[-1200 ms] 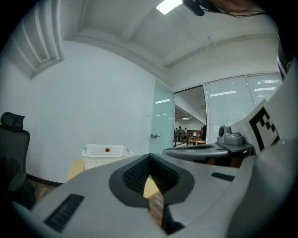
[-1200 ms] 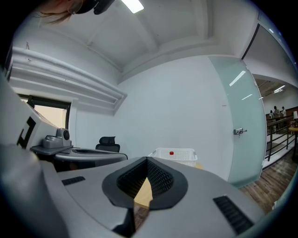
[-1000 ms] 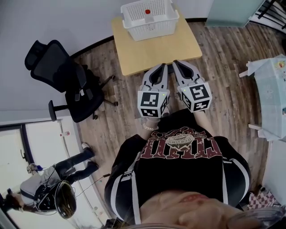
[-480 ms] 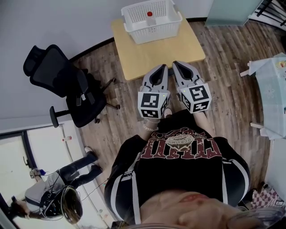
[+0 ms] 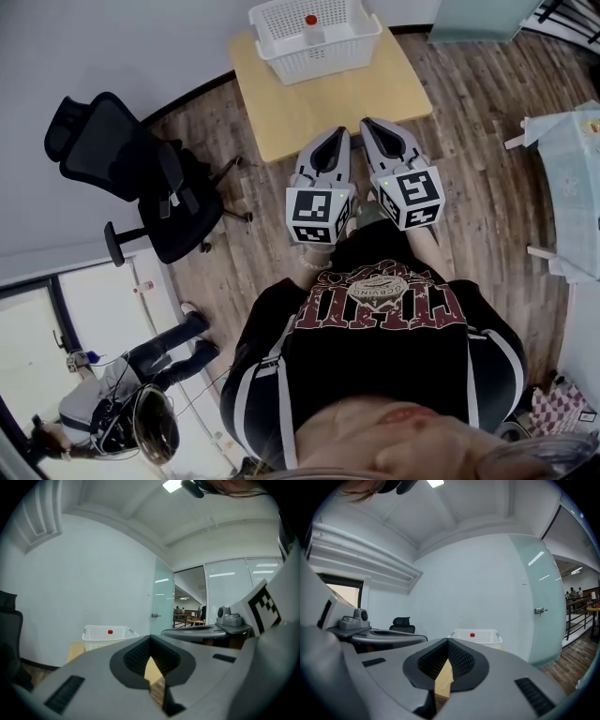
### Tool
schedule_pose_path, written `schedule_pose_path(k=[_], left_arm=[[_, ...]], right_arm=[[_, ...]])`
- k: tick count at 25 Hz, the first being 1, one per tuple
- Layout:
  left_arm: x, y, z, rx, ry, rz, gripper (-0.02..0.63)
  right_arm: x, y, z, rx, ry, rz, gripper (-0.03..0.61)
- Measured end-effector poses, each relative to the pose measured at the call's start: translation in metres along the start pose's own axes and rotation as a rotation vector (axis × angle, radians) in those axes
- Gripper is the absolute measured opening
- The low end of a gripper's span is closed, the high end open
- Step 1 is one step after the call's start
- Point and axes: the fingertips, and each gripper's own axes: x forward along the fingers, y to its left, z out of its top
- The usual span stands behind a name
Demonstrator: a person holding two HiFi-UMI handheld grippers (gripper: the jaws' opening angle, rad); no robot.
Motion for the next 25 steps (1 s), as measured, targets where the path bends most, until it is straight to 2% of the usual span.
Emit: schedule_pose_path(k=[15,25], left_arm=[[0.026,0.018,0.006,-0.015,-0.001,0.031,0.048],[0.069,0.038,0.020,-0.026,-0.004,0.058,0.048]], right_arm=[[0.028,-0.016,0.001,0.007,0.015,0.032,0.017],[0.066,-0.048,0.015,0.009,0.019,0.062,0.017]])
